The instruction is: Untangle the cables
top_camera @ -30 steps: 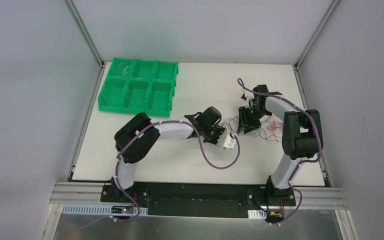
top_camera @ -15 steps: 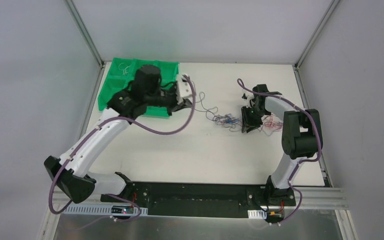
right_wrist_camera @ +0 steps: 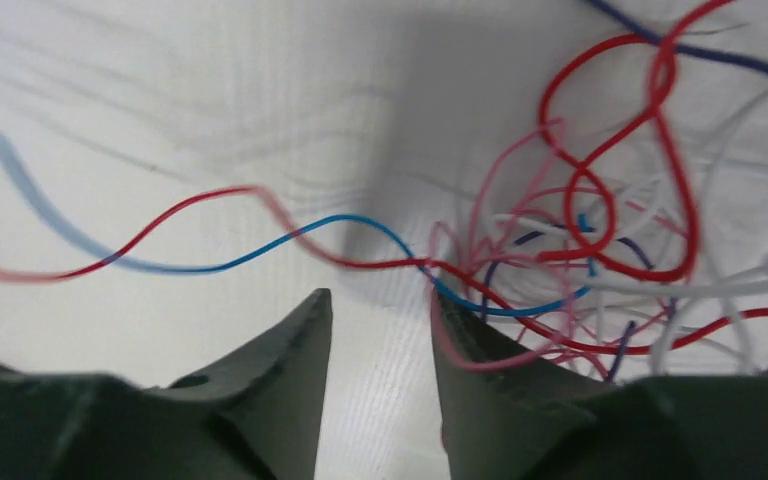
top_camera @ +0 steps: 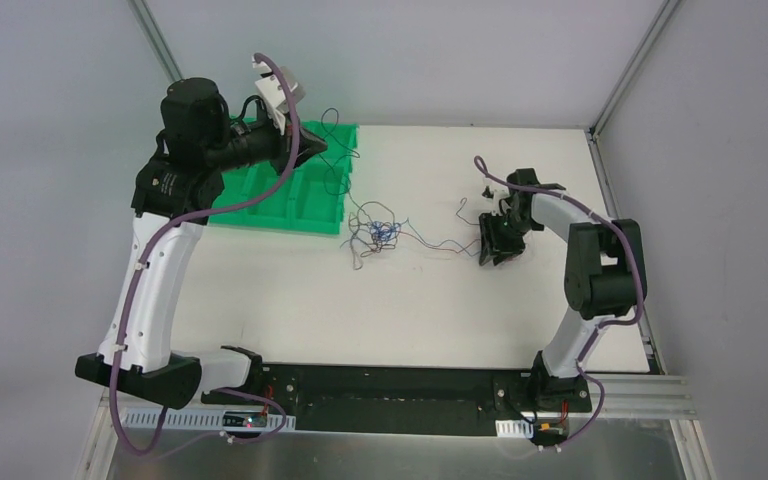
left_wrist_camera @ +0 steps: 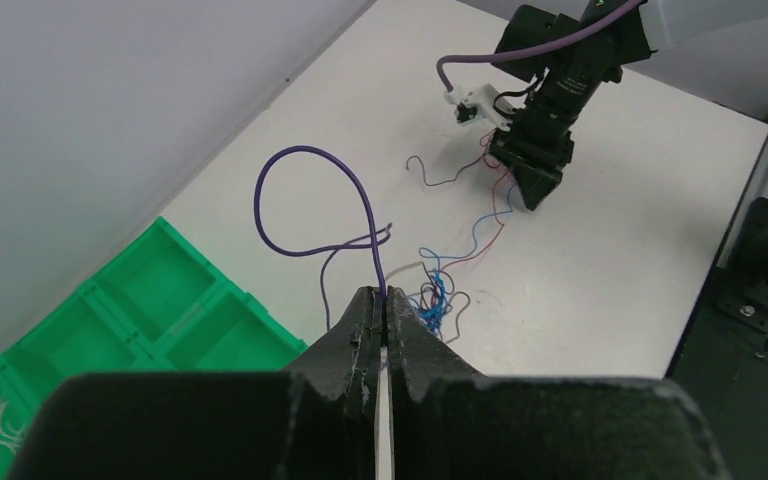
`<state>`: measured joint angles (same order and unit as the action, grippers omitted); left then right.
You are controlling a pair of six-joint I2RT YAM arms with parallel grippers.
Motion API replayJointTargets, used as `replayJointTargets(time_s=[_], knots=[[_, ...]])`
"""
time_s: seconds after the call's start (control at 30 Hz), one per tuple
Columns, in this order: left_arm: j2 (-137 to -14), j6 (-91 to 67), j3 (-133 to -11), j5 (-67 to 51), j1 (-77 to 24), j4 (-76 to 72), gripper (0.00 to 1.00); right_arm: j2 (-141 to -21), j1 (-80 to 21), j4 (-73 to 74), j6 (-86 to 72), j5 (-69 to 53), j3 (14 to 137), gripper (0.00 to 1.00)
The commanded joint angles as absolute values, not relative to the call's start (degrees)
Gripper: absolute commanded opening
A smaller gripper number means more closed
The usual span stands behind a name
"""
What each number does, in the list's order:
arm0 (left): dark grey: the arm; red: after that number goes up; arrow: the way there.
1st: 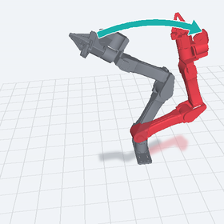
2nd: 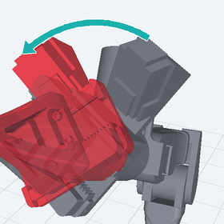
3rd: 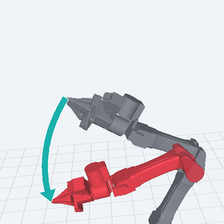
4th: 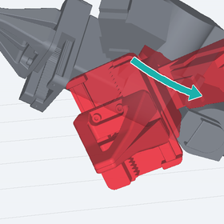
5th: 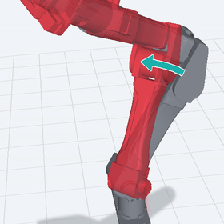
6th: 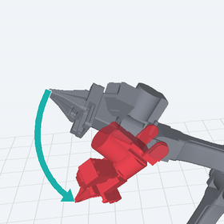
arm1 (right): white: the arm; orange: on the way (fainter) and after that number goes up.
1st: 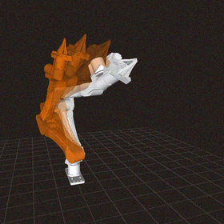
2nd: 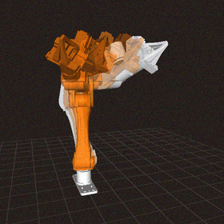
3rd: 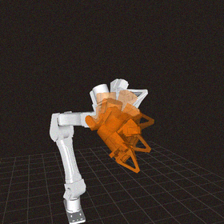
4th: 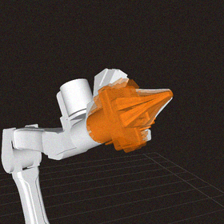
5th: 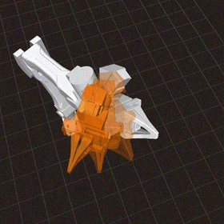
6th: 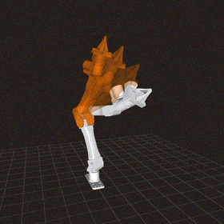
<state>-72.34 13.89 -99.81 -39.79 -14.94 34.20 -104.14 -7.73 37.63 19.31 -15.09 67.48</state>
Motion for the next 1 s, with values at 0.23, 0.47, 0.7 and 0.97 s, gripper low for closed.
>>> replayJointTargets(time_s=[0.23,0.47,0.7,0.97], knots=[[-75.02,-4.43,-104.51,-43.91,-14.97,30.94,0.00,-79.55,-12.06,16.79,13.21,-39.50,59.58,0.96],[-76.47,-9.90,-106.99,-44.93,-15.03,29.72,0.00,-84.16,-23.91,2.98,7.28,-37.23,61.36,0.99],[-76.93,-11.66,-108.38,-43.60,-14.94,29.62,0.00,-91.67,-34.26,-9.96,7.96,-33.01,62.06,0.99],[-77.95,-14.44,-109.12,-42.48,-14.90,29.34,0.00,-98.59,-39.19,-20.03,7.35,-27.99,63.43,0.98]])
